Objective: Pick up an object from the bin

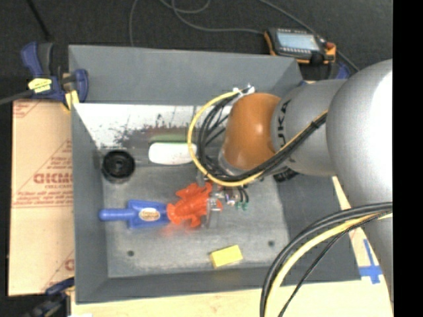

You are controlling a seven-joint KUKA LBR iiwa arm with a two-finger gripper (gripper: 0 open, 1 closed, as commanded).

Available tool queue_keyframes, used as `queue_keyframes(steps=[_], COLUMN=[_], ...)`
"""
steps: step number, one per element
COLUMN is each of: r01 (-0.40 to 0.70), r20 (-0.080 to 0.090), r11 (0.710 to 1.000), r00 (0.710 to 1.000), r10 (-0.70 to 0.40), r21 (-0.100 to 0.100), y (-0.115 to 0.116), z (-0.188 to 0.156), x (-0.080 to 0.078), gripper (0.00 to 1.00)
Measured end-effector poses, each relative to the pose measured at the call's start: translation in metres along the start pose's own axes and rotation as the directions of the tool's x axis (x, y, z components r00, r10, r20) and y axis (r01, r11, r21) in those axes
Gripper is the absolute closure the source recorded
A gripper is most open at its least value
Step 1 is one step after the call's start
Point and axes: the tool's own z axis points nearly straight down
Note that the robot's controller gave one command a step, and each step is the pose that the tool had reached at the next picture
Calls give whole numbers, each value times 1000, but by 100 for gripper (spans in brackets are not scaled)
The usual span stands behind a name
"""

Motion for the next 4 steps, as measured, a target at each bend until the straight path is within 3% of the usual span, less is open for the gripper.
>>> queue_keyframes(steps=[1, 2, 3, 4], r01=[-2, 40, 62, 209], r20=[1, -3, -10, -12], r11=[1000, 999, 998, 978], r00=[1000, 999, 998, 978], r10=[2, -40, -62, -209], r21=[1, 4, 4, 3], y=[0, 17, 4, 5], z=[-5, -26, -15, -6], x=[-3, -21, -15, -28], gripper=[0, 0, 0, 0])
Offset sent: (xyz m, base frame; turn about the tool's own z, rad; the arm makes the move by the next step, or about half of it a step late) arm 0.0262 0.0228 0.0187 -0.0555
